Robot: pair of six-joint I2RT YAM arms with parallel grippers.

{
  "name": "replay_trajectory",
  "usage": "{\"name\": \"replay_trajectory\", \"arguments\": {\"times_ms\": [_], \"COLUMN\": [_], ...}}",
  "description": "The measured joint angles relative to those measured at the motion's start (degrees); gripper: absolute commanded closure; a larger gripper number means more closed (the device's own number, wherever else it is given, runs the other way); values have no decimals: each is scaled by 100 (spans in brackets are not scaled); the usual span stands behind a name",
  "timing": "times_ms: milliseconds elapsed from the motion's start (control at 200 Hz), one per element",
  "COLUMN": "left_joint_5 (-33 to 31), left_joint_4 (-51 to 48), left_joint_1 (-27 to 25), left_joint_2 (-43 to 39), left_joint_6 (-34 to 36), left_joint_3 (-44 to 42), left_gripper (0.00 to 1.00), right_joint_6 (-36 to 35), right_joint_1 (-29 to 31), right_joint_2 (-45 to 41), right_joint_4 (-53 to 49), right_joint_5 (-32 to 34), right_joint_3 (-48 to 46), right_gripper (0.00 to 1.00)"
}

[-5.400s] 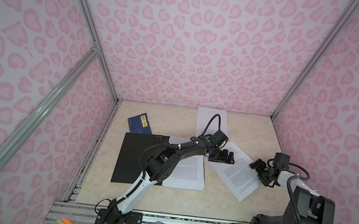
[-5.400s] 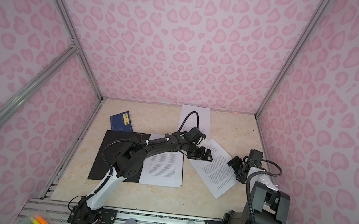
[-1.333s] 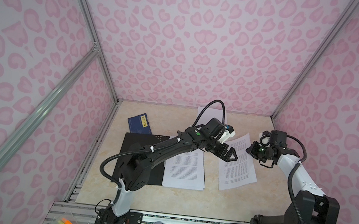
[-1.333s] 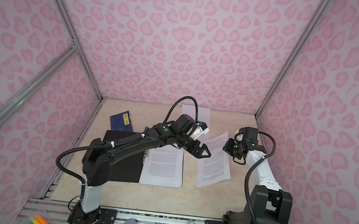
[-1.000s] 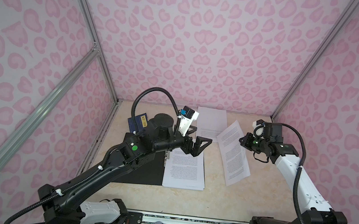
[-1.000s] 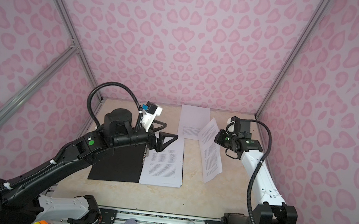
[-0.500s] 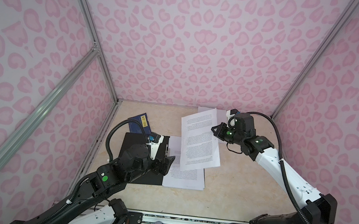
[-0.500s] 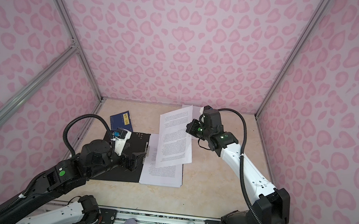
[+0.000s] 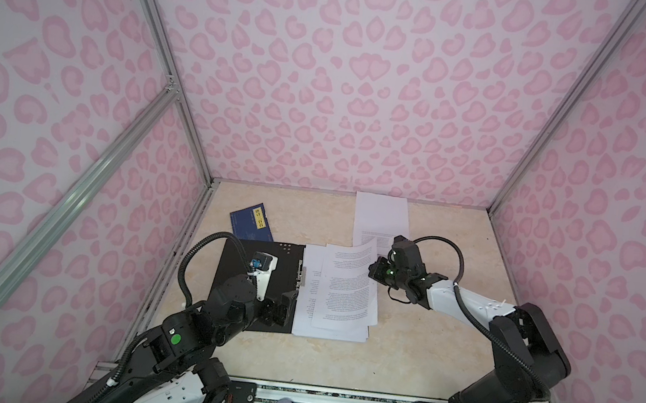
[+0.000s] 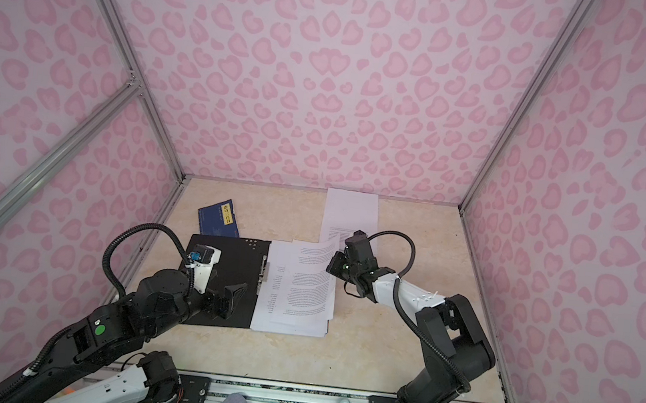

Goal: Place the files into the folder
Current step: 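Press the folder clip with left gripper while right gripper lowers sheet onto stack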

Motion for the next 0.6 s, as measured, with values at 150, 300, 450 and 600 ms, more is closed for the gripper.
{"name": "replay_trajectory", "arguments": {"times_ms": [150,300,450,600], "left_joint_5": [157,304,382,439], "left_joint_4": [-72,-70,-70,-70], "left_joint_1": [0,0,0,0], "left_joint_2": [79,153,223,289], "left_joint_6": [-52,-70,-68,-66], "left_joint_3": [-136,-168,-170,-170], "left_gripper": [3,3,3,3], "right_joint_6": [15,22,83,153], "right_joint_1": [199,387,442,472], "right_joint_2": [232,361,382,389], "right_joint_4": [380,555,608,656], "right_joint_5": [81,142,236,299], "right_joint_3": [-28,63,76,59], "right_gripper": [100,100,100,100]}}
